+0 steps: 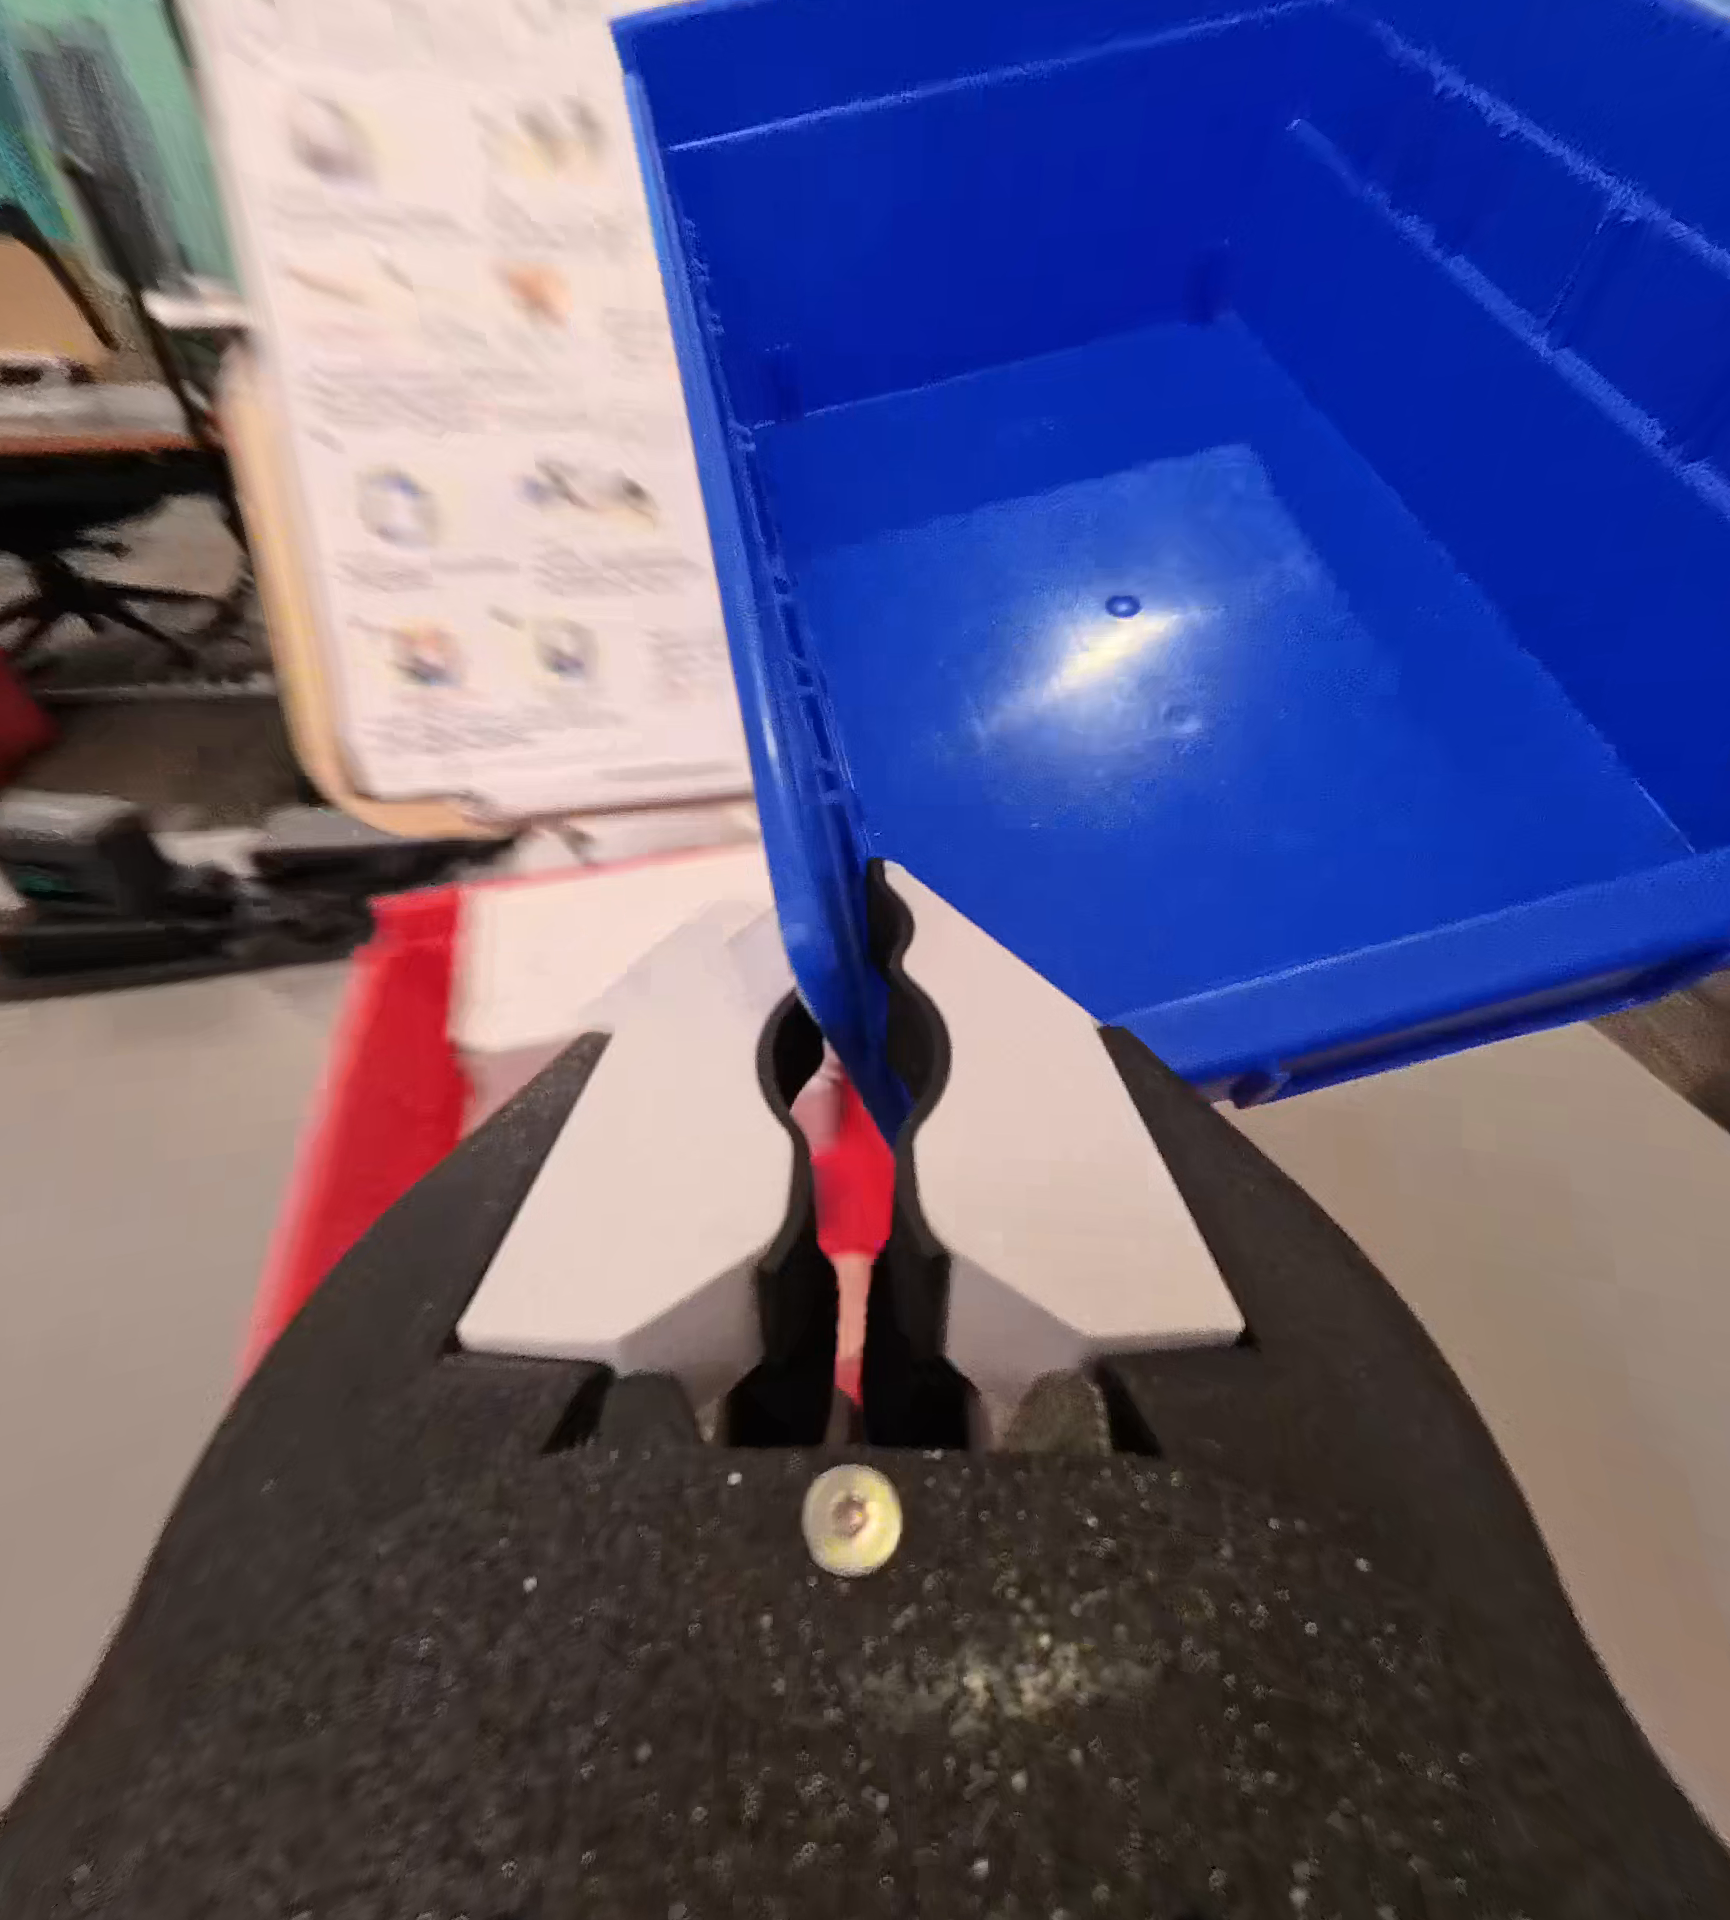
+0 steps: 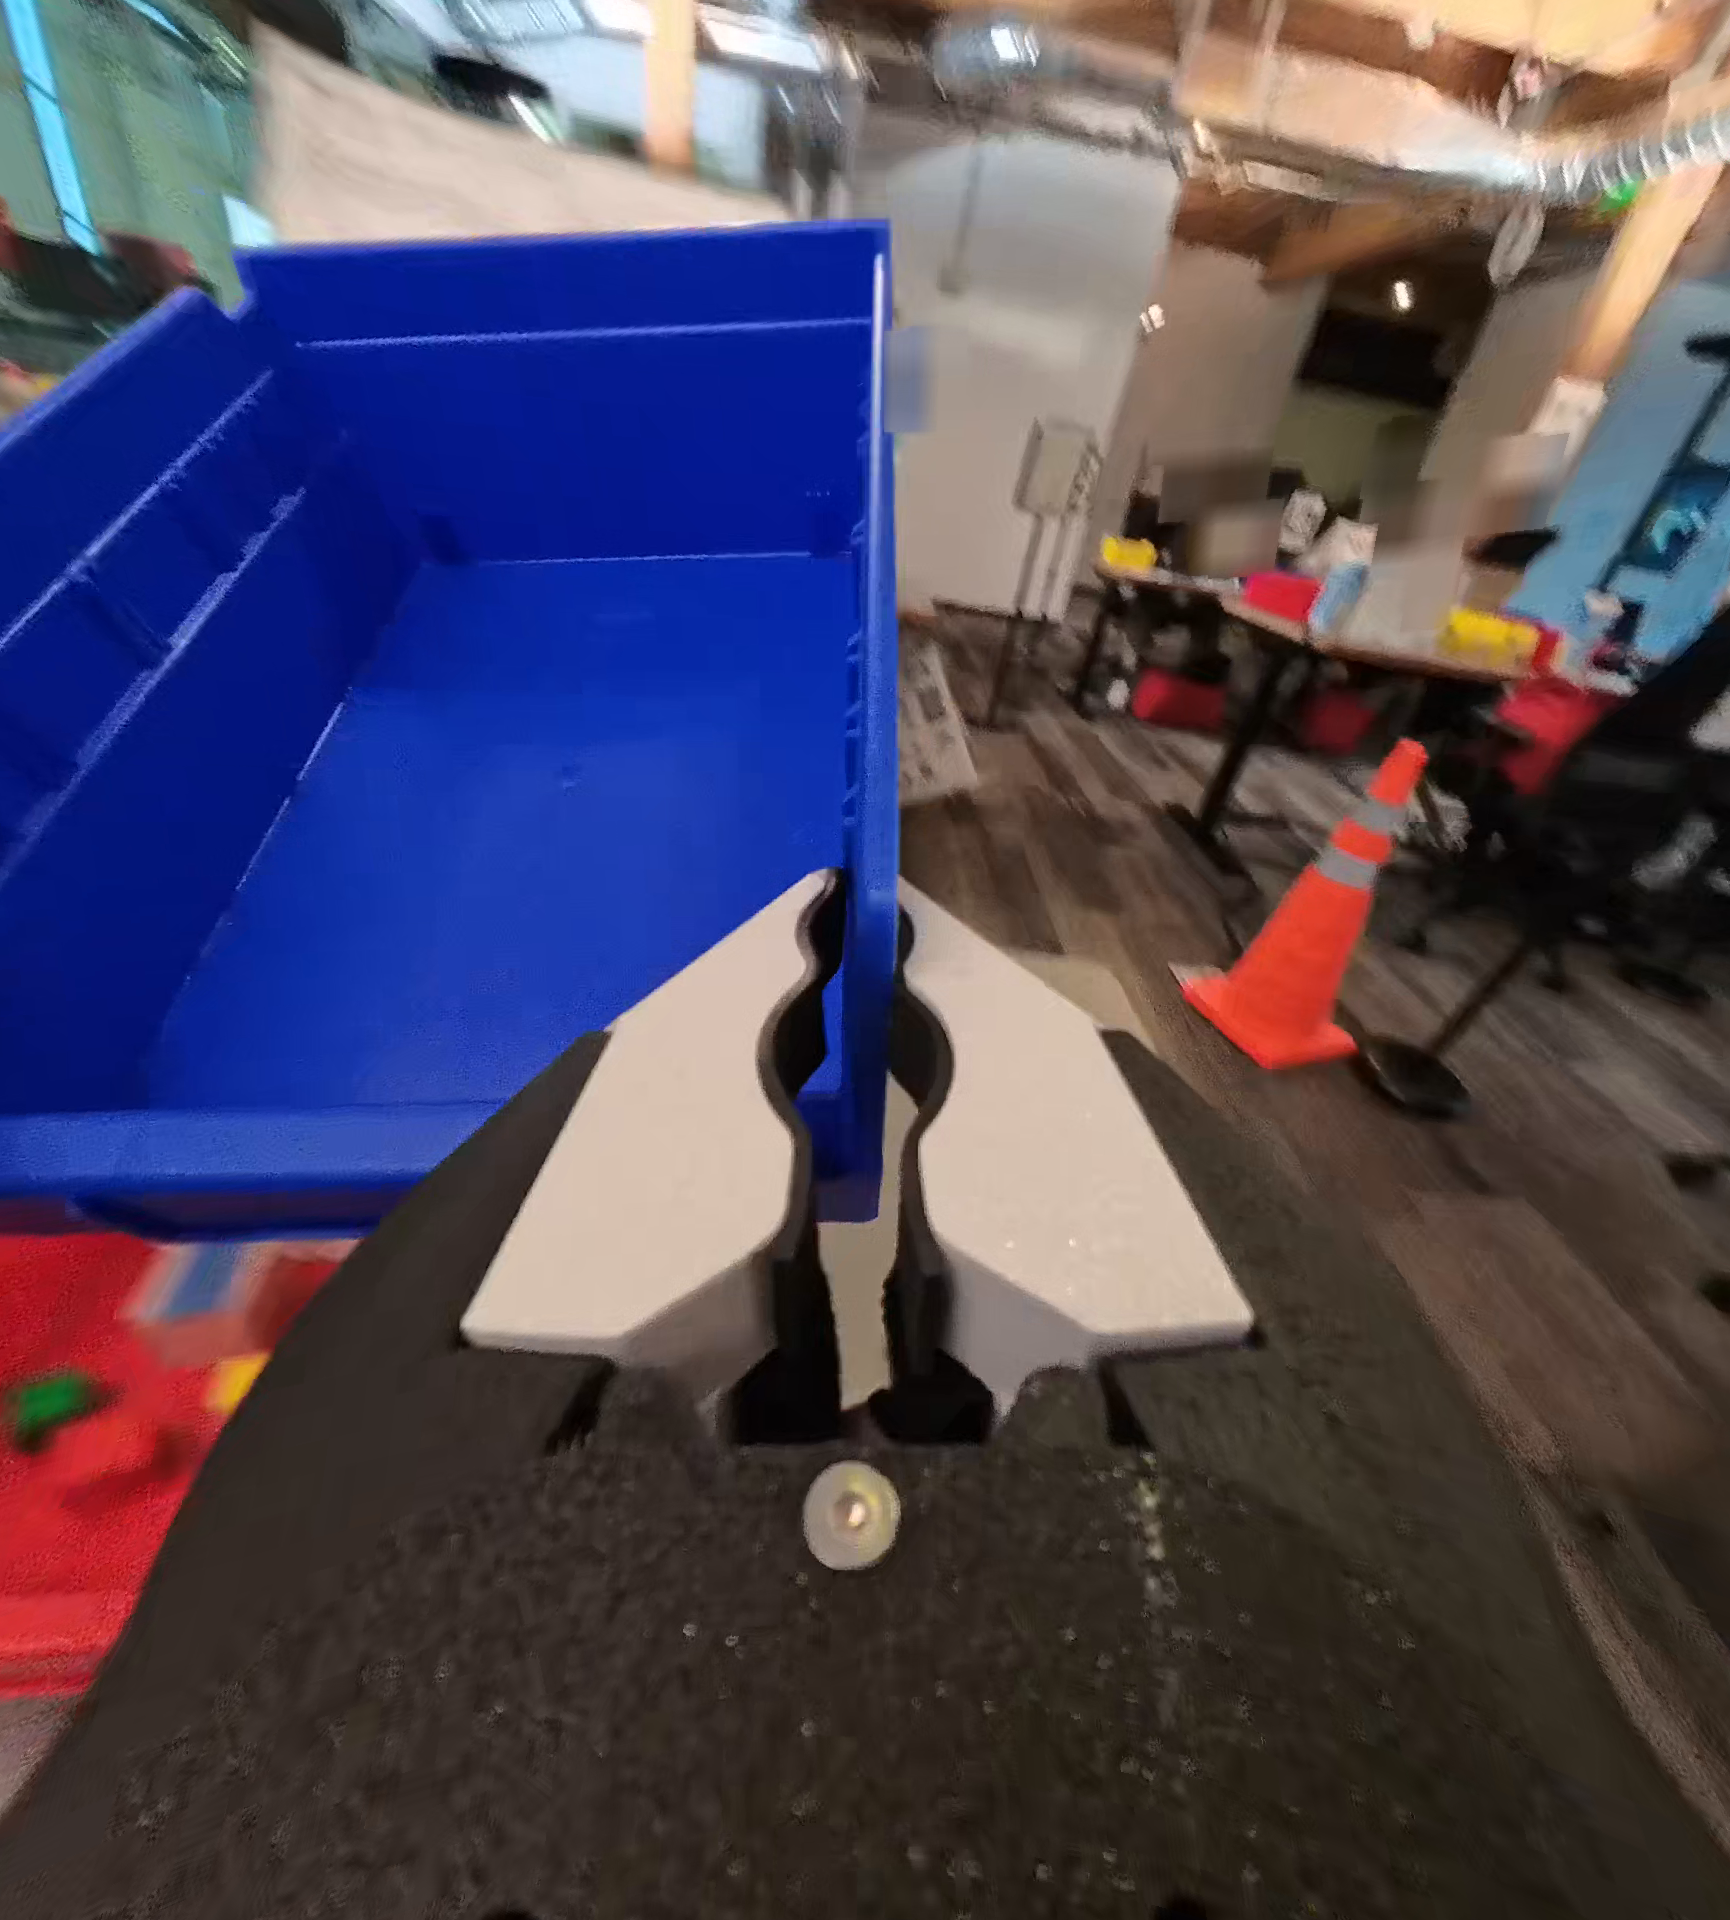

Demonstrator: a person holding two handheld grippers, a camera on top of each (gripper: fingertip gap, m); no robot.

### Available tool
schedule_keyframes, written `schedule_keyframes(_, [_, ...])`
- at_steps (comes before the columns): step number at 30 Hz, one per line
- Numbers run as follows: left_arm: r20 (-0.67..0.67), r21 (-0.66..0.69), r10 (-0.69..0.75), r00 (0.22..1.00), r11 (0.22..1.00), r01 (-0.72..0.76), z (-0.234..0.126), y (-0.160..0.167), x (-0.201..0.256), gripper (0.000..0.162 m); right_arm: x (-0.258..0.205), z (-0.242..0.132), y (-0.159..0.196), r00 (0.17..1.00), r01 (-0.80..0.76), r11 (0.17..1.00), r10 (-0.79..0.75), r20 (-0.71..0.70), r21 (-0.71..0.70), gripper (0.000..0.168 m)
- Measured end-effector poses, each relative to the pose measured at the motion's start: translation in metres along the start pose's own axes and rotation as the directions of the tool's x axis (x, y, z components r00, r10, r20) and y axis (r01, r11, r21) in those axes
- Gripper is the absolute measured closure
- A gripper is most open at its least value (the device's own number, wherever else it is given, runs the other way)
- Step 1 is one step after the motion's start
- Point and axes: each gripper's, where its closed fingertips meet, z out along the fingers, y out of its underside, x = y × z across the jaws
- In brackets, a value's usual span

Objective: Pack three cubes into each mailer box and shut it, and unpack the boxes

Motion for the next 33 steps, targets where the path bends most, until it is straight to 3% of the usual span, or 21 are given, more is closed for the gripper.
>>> schedule_keyframes(4, [-0.061, -0.201, -0.018, 0.998, 0.980, 0.005, 0.043, 0.089, 0.108, 0.162, 0.106, 0.010, 0.108, 0.998, -0.059, 0.974, 0.053, -0.035, -0.217, 0.165])
schedule_keyframes(8, [-0.045, -0.327, 0.029, 0.999, 0.944, -0.042, 0.067, 0.160, 0.141, 0.162, 0.141, 0.019, 0.211, 0.990, -0.140, 0.923, 0.141, -0.024, -0.357, 0.165])
schedule_keyframes(10, [-0.064, -0.358, 0.008, 0.998, 0.933, -0.030, 0.071, 0.174, 0.149, 0.162, 0.144, 0.021, 0.232, 0.976, -0.202, 0.892, 0.219, -0.004, -0.404, 0.165])
schedule_keyframes(17, [-0.106, -0.365, 0.075, 0.992, 0.924, -0.109, 0.081, 0.195, 0.165, 0.156, 0.157, 0.025, 0.281, 0.976, -0.208, 0.858, 0.211, -0.048, -0.469, 0.165])
schedule_keyframes(19, [-0.172, -0.387, 0.102, 0.980, 0.908, -0.162, 0.074, 0.200, 0.169, 0.152, 0.159, 0.029, 0.285, 0.958, -0.275, 0.858, 0.282, -0.050, -0.434, 0.164])
schedule_keyframes(20, [-0.205, -0.381, 0.117, 0.972, 0.905, -0.189, 0.069, 0.198, 0.168, 0.135, 0.160, 0.029, 0.286, 0.952, -0.294, 0.855, 0.300, -0.055, -0.428, 0.164])
schedule_keyframes(21, [-0.231, -0.345, 0.130, 0.964, 0.916, -0.206, 0.059, 0.190, 0.165, 0.127, 0.161, 0.029, 0.286, 0.952, -0.297, 0.851, 0.300, -0.064, -0.433, 0.163])
schedule_keyframes(23, [-0.344, -0.237, 0.110, 0.932, 0.951, -0.200, 0.025, 0.163, 0.162, 0.125, 0.171, 0.026, 0.288, 0.957, -0.291, 0.836, 0.253, -0.145, -0.464, 0.145])
schedule_keyframes(25, [-0.359, -0.144, 0.126, 0.925, 0.971, -0.188, -0.012, 0.134, 0.126, 0.126, 0.185, 0.015, 0.276, 0.955, -0.276, 0.834, 0.180, -0.237, -0.478, 0.126])
schedule_keyframes(27, [-0.295, -0.105, 0.115, 0.949, 0.983, -0.152, -0.036, 0.113, 0.061, 0.124, 0.178, 0.008, 0.229, 0.957, -0.240, 0.886, 0.147, -0.251, -0.396, 0.123])
schedule_keyframes(30, [-0.095, -0.127, 0.092, 0.991, 0.986, -0.104, -0.048, 0.109, -0.059, 0.112, 0.112, 0.005, 0.151, 0.990, -0.107, 0.968, 0.084, -0.111, -0.225, 0.122])
schedule_keyframes(33, [0.015, -0.263, 0.043, 0.999, 0.964, -0.038, -0.042, 0.146, -0.132, 0.099, -0.025, 0.001, 0.131, 0.964, -0.078, 0.974, 0.128, 0.233, -0.211, 0.117])
